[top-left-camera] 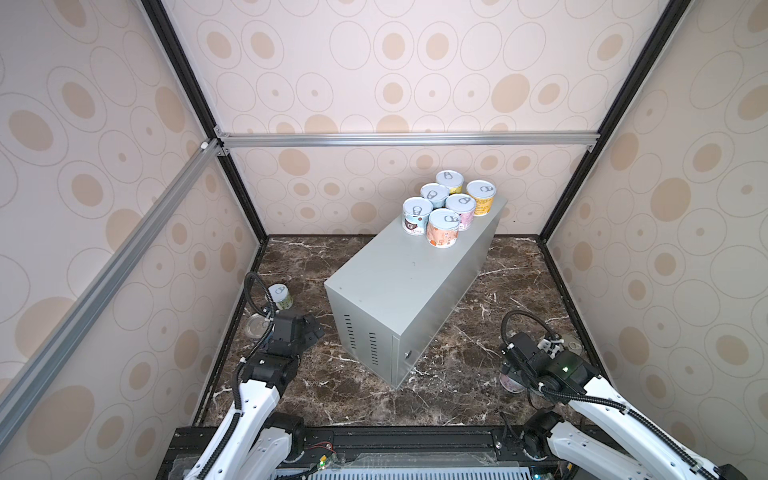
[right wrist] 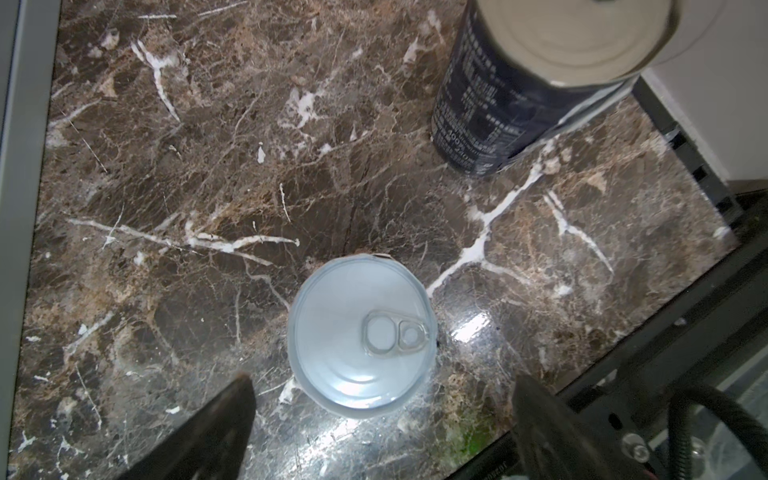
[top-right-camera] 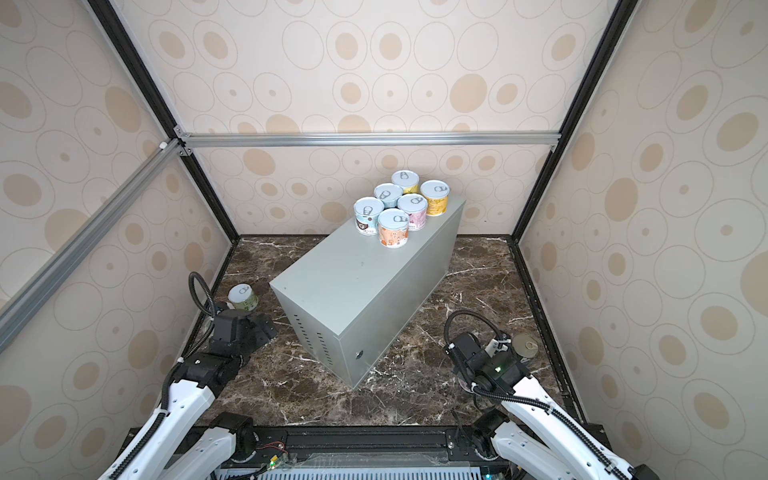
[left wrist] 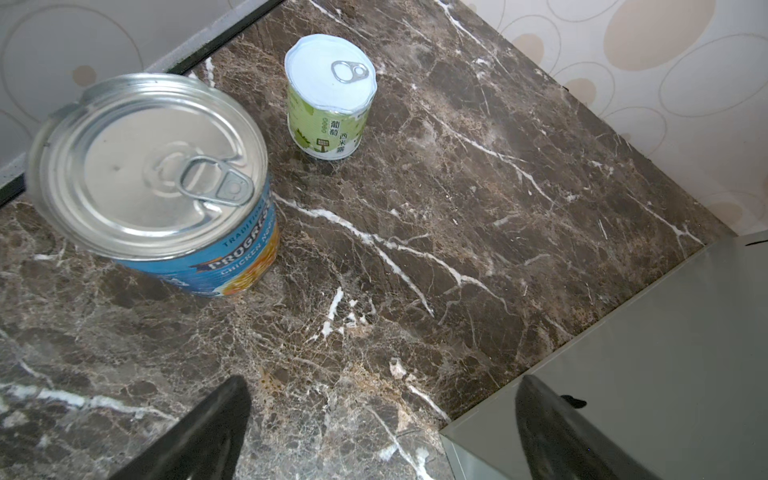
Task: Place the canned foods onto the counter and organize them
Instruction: 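Withdraw the right gripper down toward the floor cans beside the box, then lower the right gripper onto the small white-lidded can on the floor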
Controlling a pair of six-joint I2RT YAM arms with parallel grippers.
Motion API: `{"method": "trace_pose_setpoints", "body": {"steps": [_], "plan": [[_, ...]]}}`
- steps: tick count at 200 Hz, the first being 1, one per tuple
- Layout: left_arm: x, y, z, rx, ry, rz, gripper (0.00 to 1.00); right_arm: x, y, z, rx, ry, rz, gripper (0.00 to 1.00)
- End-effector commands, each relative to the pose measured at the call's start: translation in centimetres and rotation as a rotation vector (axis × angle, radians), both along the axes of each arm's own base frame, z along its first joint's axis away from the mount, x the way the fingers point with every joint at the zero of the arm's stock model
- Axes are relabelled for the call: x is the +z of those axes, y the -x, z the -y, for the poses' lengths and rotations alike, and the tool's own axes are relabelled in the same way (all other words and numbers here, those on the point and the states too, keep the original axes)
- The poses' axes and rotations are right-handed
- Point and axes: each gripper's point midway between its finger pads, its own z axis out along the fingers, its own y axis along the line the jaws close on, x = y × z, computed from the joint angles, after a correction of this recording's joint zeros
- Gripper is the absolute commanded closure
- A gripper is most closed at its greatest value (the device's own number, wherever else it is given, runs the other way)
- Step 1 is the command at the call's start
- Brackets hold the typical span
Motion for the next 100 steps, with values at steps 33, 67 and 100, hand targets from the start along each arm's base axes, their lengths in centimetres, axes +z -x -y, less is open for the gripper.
{"method": "trace_pose_setpoints", "body": {"steps": [33, 67, 100], "plan": [[-0.5, -1.1, 0.0, 0.026, 0.011, 0.048, 0.00, -1.6, -1.1, -1.1, -0.027, -0.063, 0.046, 0.01], [-0.2, -1.3, 0.0, 0.021, 0.010, 0.055, 0.01, -3.0, -1.3, -1.1, -0.046, -0.100, 0.024, 0.01], [-0.1, -1.3, 0.2, 0.015, 0.017, 0.063, 0.01, -3.8, -1.8, -1.0, -0.044, -0.102, -0.003, 0.01]]}}
